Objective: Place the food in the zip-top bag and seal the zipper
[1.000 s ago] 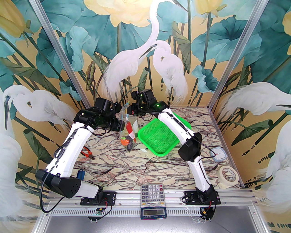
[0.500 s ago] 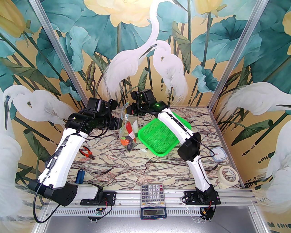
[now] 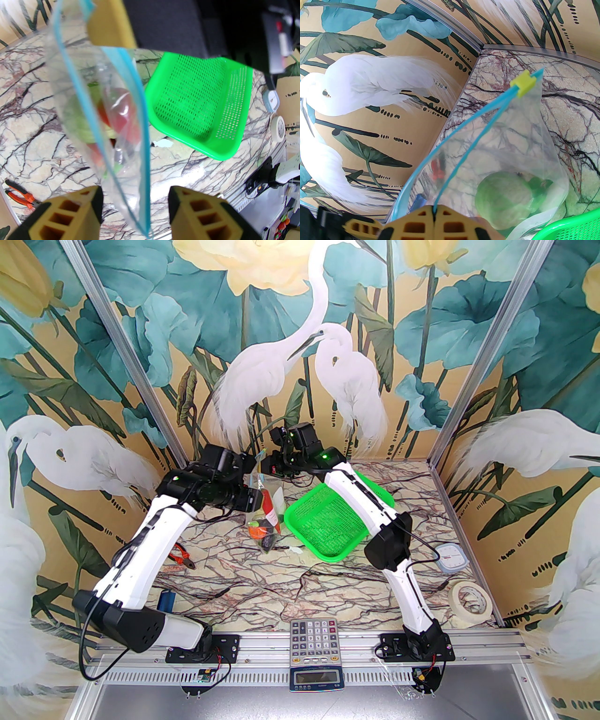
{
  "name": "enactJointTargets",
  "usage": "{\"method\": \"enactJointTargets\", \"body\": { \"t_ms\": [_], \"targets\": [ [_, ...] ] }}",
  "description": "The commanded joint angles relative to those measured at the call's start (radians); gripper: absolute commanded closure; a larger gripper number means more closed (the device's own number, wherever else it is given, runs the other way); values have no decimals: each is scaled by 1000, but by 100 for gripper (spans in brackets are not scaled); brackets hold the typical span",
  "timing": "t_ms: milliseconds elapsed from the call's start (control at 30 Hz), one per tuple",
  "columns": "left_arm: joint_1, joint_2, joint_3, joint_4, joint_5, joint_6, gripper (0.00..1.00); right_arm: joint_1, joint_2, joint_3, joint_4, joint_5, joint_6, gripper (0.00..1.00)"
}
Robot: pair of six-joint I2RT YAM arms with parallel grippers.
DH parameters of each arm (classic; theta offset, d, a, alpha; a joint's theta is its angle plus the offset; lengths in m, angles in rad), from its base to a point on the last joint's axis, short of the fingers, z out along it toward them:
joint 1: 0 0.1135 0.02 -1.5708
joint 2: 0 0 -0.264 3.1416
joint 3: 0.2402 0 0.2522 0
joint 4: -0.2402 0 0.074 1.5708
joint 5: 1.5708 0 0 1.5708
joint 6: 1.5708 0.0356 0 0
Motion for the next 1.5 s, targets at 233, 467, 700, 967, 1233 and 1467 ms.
{"method": "enactJointTargets", "body": {
  "t_ms": [233, 467, 700, 967, 1233, 1467],
  "targets": [
    [-26, 39, 54, -42, -170, 31, 64, -8, 24, 37, 26, -12, 24, 97],
    [-26, 38, -15, 24, -229, 64, 100, -8, 18, 43, 30, -24, 26, 94],
    [-11, -116, -154, 300, -344, 124, 100, -23, -40, -4, 29, -39, -74, 78],
    [32, -177, -186, 417, -118, 314, 100, -132, -268, -289, 161, -25, -206, 58],
    [163, -236, -257, 510, 146, 314, 100, -236, -461, -661, 400, -96, -287, 49],
    [296, -255, -299, 592, 456, 198, 100, -239, -490, -880, 614, -185, -272, 45]
  ]
}}
